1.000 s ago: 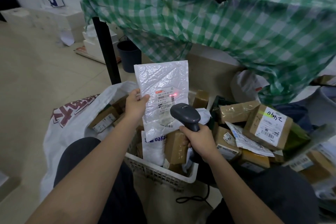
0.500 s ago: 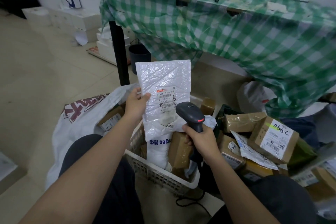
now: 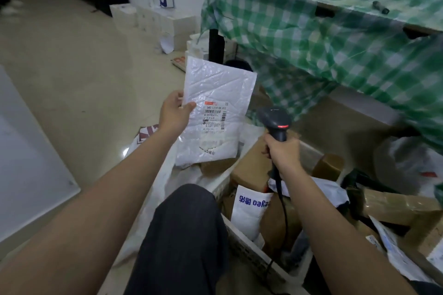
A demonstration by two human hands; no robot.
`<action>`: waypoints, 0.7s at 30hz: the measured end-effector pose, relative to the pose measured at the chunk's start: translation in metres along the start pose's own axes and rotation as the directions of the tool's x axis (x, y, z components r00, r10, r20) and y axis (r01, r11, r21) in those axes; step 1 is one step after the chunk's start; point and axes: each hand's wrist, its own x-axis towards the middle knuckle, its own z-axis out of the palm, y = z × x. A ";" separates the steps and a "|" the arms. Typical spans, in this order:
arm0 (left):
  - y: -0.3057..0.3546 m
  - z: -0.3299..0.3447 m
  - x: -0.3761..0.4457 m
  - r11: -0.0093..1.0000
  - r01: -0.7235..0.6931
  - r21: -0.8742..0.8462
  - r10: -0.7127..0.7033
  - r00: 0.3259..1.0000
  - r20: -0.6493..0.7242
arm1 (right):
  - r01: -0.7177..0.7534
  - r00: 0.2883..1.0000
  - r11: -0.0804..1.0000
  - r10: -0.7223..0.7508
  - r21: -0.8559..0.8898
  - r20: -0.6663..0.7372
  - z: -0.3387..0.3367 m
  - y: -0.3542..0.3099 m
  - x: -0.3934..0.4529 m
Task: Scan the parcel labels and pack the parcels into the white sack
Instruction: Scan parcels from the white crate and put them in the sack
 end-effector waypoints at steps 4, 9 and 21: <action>-0.061 0.009 0.035 0.992 0.036 0.117 -0.039 0.999 0.021 | -0.039 0.998 0.997 0.042 -0.072 0.036 0.029 0.026 0.036; -0.122 0.047 0.059 0.943 -0.120 0.310 0.085 0.988 0.125 | -0.122 0.992 0.988 0.124 -0.092 0.020 0.053 0.063 0.068; -0.222 0.109 0.043 0.596 -0.378 0.708 -0.380 0.644 0.664 | -0.194 0.981 0.978 0.194 -0.082 -0.012 0.051 0.092 0.078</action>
